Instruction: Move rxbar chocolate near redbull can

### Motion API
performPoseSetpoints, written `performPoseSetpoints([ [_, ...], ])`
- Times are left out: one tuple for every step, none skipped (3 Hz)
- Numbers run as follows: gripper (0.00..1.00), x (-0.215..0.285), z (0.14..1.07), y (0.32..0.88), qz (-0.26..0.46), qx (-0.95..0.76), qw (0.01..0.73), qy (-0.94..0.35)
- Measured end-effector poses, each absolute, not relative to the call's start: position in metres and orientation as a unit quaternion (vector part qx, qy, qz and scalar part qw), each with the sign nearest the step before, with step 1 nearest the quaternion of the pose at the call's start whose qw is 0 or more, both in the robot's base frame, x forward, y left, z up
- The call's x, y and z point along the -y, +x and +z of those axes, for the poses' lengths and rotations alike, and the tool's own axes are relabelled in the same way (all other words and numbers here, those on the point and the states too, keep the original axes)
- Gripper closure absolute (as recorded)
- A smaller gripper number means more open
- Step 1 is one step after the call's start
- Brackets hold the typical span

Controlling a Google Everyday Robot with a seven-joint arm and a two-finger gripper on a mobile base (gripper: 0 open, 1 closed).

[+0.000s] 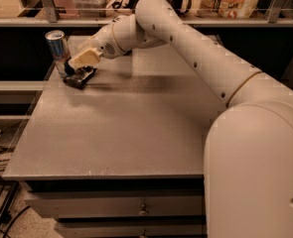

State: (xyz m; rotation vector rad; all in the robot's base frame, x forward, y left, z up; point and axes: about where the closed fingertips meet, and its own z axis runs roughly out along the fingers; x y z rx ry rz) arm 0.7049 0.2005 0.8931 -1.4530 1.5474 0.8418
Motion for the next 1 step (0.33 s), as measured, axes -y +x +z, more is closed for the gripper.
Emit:
performPoseSetpoints([
  [0.00, -0.2038, 0.8936, 0.7074, 0.334, -0.616, 0.421, -0.576],
])
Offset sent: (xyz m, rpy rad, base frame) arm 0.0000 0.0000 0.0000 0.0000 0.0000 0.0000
